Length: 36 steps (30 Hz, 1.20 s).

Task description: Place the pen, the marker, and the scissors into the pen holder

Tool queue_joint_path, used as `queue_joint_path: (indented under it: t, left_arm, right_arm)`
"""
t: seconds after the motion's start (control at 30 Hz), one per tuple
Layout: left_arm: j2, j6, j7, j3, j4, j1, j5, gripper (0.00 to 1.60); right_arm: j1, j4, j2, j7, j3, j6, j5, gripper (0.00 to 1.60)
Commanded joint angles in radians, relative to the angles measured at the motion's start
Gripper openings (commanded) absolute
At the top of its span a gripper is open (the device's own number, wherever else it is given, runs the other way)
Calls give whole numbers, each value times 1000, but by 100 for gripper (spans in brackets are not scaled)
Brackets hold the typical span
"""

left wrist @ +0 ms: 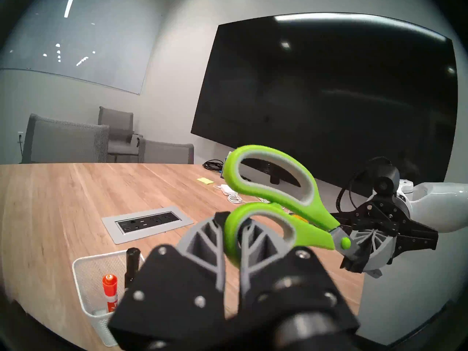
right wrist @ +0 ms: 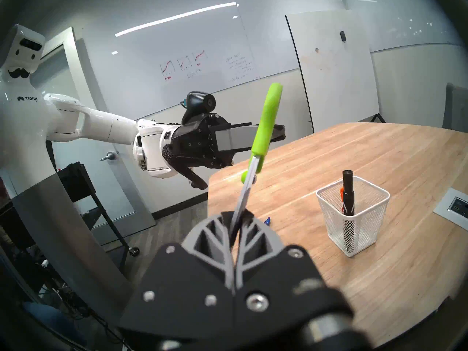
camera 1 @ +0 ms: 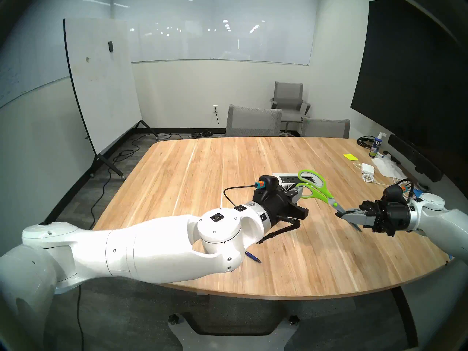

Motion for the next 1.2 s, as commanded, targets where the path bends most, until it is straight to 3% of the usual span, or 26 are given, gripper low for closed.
queue_joint_path:
  t: [0.0, 0.03, 0.1, 0.13, 0.43, 0.67, 0.87, 1.17]
  left_arm:
    - [-12, -3, 8, -17, -5, -19, 8, 0]
    - [-12, -3, 8, -17, -5, -19, 8, 0]
    - [-11, -4, 11, -15, -6, -17, 11, 0]
    - [-9, -6, 14, -14, -8, -16, 15, 0]
    - [4, -5, 32, -7, -22, -13, 29, 0]
    - [35, 66, 58, 3, -60, -37, 17, 0]
    - [97, 143, 91, -9, -132, -56, -3, 0]
    - [145, 200, 120, -19, -184, -72, -28, 0]
  right_arm:
    - [15, -15, -1, 17, 1, 20, -8, 47]
    - [15, -15, -1, 17, 1, 20, -8, 47]
    - [19, -14, -2, 16, -1, 32, -16, 97]
    - [24, -12, -6, 15, -3, 43, -23, 160]
    - [38, -5, -20, 18, -1, 76, -44, 160]
    - [46, 4, -32, 17, 4, 97, -62, 160]
    - [50, 13, -39, 13, 8, 101, -80, 160]
    - [53, 33, -53, -36, 6, 97, -123, 160]
